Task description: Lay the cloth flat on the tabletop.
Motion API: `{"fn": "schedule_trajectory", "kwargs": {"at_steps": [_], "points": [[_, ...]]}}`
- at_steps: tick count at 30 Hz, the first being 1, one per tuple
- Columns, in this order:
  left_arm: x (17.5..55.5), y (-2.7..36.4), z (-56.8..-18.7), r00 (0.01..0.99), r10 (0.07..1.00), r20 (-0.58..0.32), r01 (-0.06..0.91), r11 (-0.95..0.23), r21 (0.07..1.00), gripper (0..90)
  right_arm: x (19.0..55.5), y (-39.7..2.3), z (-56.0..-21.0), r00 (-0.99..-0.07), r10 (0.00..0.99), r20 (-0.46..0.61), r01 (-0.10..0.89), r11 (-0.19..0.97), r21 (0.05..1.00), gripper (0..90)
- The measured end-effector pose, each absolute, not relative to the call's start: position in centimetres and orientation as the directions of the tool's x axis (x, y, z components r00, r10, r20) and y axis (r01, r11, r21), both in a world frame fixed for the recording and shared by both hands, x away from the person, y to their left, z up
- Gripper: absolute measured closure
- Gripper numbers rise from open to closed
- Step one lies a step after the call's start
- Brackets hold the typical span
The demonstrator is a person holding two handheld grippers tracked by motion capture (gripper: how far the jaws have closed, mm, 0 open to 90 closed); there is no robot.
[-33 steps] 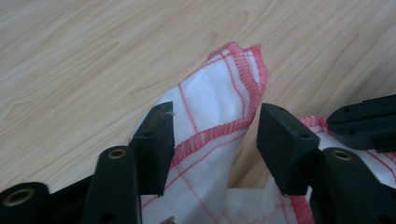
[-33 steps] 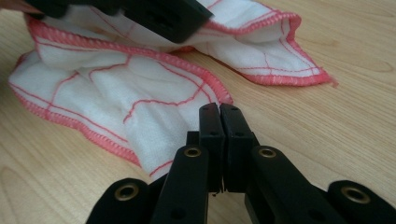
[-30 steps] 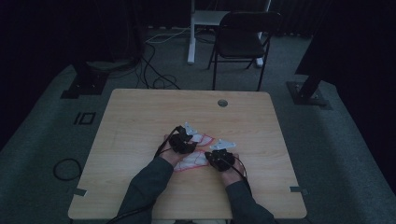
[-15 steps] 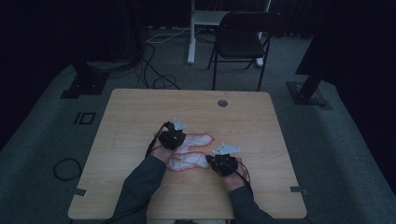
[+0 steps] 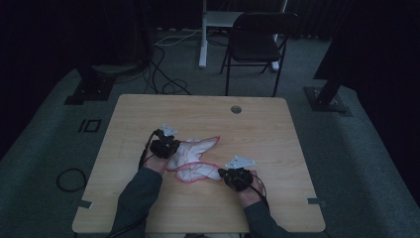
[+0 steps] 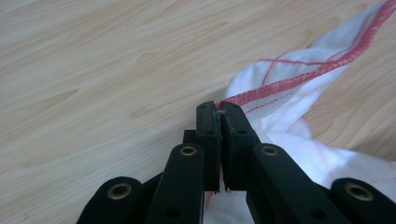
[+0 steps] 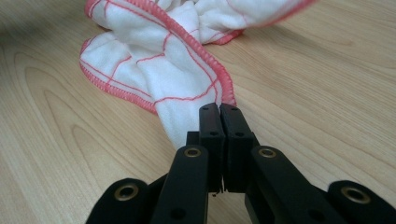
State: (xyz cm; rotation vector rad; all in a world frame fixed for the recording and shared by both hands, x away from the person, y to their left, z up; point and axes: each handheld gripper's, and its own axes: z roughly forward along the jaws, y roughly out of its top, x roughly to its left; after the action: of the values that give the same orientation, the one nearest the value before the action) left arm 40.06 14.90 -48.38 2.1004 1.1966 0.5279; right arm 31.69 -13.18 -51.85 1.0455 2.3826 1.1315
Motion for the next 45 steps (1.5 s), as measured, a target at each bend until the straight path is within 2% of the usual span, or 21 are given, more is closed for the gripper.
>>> {"fn": "schedule_trajectory", "kwargs": {"at_steps": [24, 45], "points": [[38.7, 21.1, -51.7, 0.374, 0.926, -0.047, 0.698, -0.247, 0.672, 87.3, 30.2, -13.2, -52.2, -0.708, 0.705, 0.04, 0.48, 0.439, 0.759, 89.2], [37.5, 24.4, -52.9, 0.292, 0.95, -0.108, 0.741, -0.154, 0.653, 87.4, 29.0, -13.3, -51.6, -0.725, 0.687, 0.044, 0.46, 0.436, 0.774, 89.3]]}}
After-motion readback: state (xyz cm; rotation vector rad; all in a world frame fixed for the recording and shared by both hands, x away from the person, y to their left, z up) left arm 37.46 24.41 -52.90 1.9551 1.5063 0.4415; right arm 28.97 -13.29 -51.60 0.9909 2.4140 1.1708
